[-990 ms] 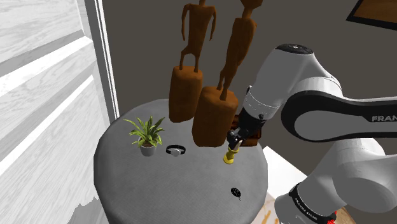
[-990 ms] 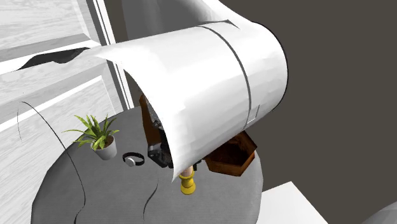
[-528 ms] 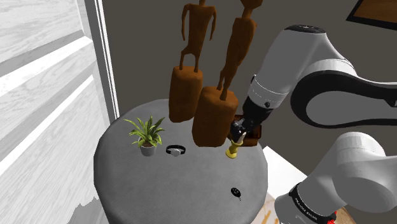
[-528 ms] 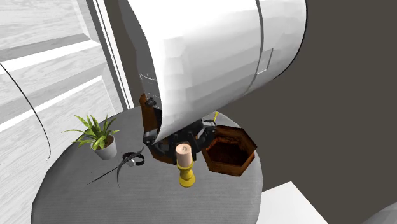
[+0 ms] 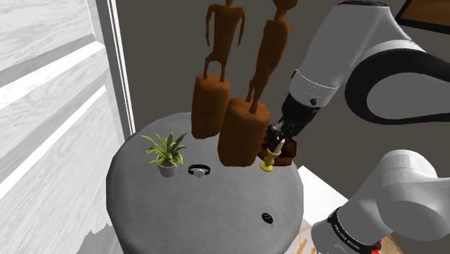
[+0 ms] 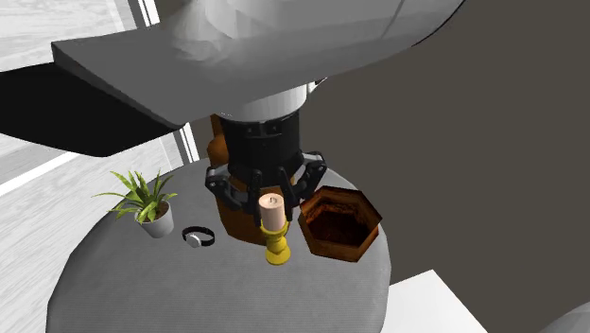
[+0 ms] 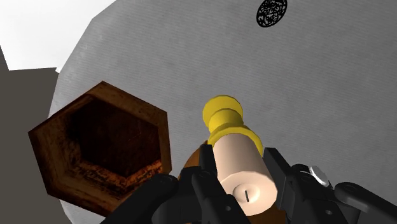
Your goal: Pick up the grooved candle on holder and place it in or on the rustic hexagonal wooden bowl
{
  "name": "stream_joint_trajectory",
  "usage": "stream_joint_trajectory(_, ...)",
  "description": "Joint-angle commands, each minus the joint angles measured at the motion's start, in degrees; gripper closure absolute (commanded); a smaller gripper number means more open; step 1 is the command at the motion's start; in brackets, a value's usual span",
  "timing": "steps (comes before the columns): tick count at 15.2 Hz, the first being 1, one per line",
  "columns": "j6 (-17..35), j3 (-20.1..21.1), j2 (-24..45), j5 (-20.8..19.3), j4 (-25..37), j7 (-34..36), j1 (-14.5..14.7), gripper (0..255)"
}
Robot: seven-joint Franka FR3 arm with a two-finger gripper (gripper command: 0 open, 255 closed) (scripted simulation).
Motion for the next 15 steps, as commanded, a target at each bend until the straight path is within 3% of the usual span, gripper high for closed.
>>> stream_joint_trajectory(1, -1.61, -0.33, -0.01, -0.32, 1.59, -0.09, -0.2, 255)
stream_joint_trajectory(13, -10.36, -1.89, 0.27, -1.79, 10.64, -0.38, -1.02, 255)
stream_joint_trajectory(15, -10.92, -4.63, 0.35, -3.73, 11.2, -3.14, -2.26, 255)
